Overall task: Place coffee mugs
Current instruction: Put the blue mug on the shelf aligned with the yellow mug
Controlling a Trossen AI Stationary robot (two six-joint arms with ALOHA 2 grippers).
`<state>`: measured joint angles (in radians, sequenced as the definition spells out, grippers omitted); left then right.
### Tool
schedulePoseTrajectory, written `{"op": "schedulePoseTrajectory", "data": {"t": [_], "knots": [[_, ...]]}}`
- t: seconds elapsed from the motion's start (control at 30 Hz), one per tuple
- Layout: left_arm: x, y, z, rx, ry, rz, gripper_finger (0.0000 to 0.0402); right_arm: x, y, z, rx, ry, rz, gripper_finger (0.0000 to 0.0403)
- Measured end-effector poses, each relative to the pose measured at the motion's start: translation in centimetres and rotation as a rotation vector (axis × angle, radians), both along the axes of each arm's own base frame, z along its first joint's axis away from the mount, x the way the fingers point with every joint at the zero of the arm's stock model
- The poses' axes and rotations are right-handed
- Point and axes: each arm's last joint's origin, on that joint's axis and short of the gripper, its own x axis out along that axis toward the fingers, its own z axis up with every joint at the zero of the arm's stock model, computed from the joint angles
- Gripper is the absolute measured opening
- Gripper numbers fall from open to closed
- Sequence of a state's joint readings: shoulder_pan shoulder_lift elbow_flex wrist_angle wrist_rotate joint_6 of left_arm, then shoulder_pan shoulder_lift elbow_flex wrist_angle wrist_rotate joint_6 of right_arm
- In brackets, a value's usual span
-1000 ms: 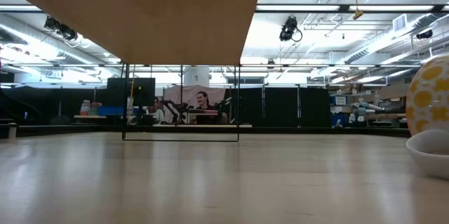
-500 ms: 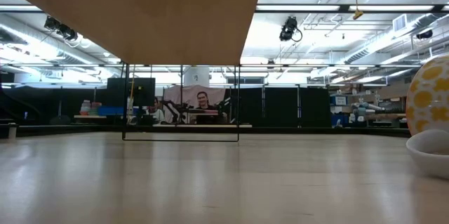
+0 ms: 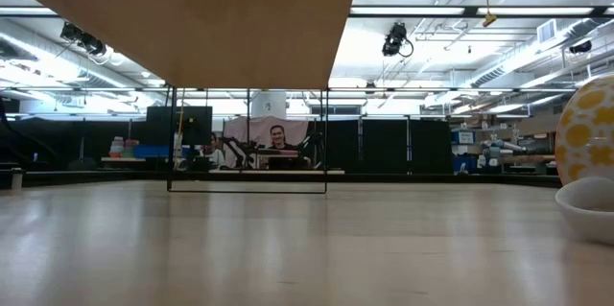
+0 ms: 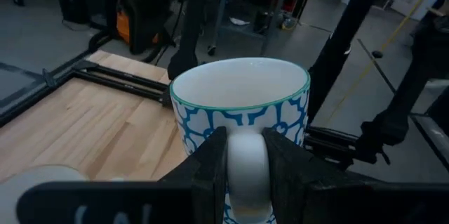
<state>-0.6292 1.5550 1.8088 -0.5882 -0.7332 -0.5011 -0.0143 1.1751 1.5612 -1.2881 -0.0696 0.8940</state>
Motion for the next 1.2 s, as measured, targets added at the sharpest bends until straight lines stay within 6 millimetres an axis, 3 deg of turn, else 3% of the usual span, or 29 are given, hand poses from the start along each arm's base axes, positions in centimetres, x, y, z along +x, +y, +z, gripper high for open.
{"op": "schedulePoseTrajectory", "data": {"t": [0.53,0.7,1.2], "knots": [[-7.7,-7.3,0.0,0.074,-0.065,-0.022,0.0080,0.0,0.0,0.0,0.001,0.001,-0.003,0.0120],[-10.0,-9.5,-0.9,0.114,-0.071,-0.021,0.0080,0.0,0.0,0.0,0.001,-0.003,-0.003,0.0121],[-11.9,-15.8,-5.9,0.258,-0.059,-0.048,0.0080,0.3,0.0,0.2,-0.001,-0.037,0.000,0.0121]]}}
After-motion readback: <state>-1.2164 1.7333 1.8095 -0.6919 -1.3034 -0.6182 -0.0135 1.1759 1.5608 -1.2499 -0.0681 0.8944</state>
